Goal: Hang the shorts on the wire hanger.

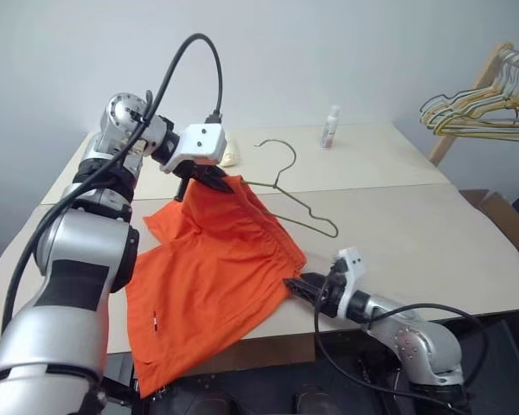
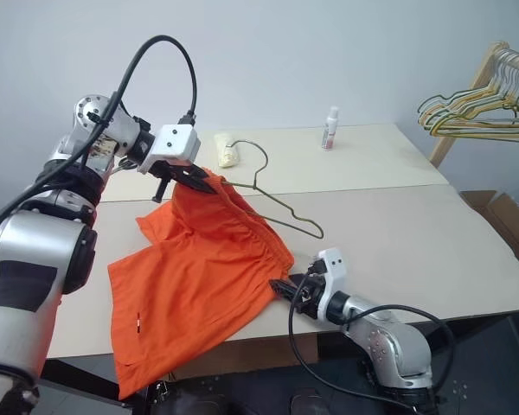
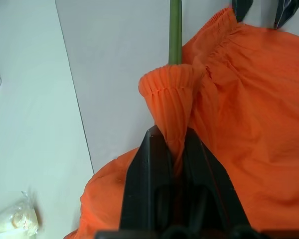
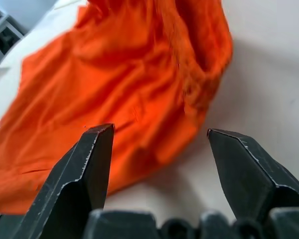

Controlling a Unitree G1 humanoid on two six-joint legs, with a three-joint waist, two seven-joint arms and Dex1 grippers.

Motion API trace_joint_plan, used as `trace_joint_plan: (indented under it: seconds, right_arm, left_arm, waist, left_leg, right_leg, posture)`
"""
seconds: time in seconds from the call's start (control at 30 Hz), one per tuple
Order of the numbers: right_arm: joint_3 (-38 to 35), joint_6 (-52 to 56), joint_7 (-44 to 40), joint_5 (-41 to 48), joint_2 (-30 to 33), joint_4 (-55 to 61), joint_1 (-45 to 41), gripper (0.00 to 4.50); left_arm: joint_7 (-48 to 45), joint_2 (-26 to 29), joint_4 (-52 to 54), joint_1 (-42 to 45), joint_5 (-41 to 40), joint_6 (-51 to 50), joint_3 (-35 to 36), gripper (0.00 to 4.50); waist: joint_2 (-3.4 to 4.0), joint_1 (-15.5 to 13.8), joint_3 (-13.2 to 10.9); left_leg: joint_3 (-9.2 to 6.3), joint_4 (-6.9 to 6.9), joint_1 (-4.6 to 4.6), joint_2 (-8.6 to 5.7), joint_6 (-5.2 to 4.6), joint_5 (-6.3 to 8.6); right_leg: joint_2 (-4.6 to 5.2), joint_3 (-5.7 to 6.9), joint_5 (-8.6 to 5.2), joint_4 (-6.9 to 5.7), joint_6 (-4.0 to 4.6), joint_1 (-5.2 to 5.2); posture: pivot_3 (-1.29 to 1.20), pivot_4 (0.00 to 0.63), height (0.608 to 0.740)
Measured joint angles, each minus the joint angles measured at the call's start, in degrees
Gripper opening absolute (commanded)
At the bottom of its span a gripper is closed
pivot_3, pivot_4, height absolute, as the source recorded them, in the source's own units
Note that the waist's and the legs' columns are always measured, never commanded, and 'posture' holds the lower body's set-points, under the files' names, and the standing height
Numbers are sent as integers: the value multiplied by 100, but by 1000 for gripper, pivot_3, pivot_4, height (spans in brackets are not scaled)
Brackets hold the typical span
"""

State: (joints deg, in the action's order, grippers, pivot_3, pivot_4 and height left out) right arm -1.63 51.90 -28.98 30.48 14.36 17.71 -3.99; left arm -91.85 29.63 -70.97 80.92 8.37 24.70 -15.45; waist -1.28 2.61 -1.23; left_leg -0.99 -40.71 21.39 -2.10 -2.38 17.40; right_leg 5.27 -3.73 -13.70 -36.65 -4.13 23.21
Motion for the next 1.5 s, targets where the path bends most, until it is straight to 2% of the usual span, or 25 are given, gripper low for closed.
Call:
trace_joint_plan:
  seconds: [0.1,0.2,0.47,0.5,0.6,0.73,0.9,1.1,1.27,1.5]
  right_arm:
    - [94,-108,39,-80,-11,-288,-135,3502]
    - [100,-212,39,-110,-31,-549,-263,2973]
    - [-85,-183,30,117,-94,-665,-374,131]
    - [-64,-183,21,112,-32,-665,-374,19]
    - [-102,-186,6,108,134,-743,-414,19]
    - [-248,-214,-224,168,527,-792,-570,19]
    - [-593,-218,-986,427,1542,-997,-828,19]
    - [-518,-450,-2116,434,2647,-1240,-1113,19]
    - [-230,-823,-2527,204,2944,-1436,-1194,19]
    - [16,-1584,-3009,-287,3627,-967,-1186,19]
  left_arm:
    - [-3,-8,1,-2,3,-4,37,0]
    - [-10,-22,1,-6,3,-26,78,0]
    - [-11,-17,1,-40,42,-64,162,0]
    - [-19,-15,1,-39,34,-69,177,0]
    - [-39,53,13,-41,-251,-106,142,0]
    - [-42,303,347,-114,-1215,-397,-319,0]
    - [-43,979,999,-294,-2283,-486,-1418,0]
    - [-43,1268,1424,-304,-3047,-466,-2116,0]
    - [-43,1336,1517,-370,-3233,-466,-2408,0]
    - [-44,1172,1205,-411,-2538,-314,-2322,0]
  waist:
    - [0,12,0]
    - [0,20,0]
    - [0,17,0]
    - [0,17,0]
    - [0,19,0]
    - [0,38,0]
    - [0,80,0]
    - [-1,65,-1]
    - [-1,49,-1]
    - [-2,-22,-2]
  left_leg:
    - [0,0,-1,-1,0,0]
    - [0,0,-1,-5,0,0]
    - [-1,0,-1,-4,0,0]
    - [-1,0,-1,-4,0,0]
    - [0,0,-1,-4,0,0]
    - [-1,0,-1,3,-2,1]
    - [-1,-2,-1,4,-3,2]
    - [0,-4,-1,5,-7,4]
    - [4,-5,-2,4,-7,4]
    - [7,-12,3,1,-9,5]
  right_leg:
    - [-2,0,0,0,0,0]
    - [-2,0,0,0,0,1]
    - [-1,1,0,-3,-1,1]
    - [-1,1,0,-3,-1,0]
    - [-1,1,0,-3,-1,1]
    - [-1,-1,-1,-4,-1,1]
    - [0,-3,-1,-4,-2,-1]
    - [-1,-2,-4,0,-6,-4]
    - [-2,-4,-5,-1,-6,-3]
    - [-2,-2,-6,2,-8,-4]
  posture:
    - [-57,0,740]
    - [-54,0,740]
    - [-42,0,740]
    - [-42,0,740]
    - [-50,0,740]
    - [-54,0,740]
    - [-49,0,740]
    - [-38,0,740]
    - [-30,0,740]
    - [-39,0,740]
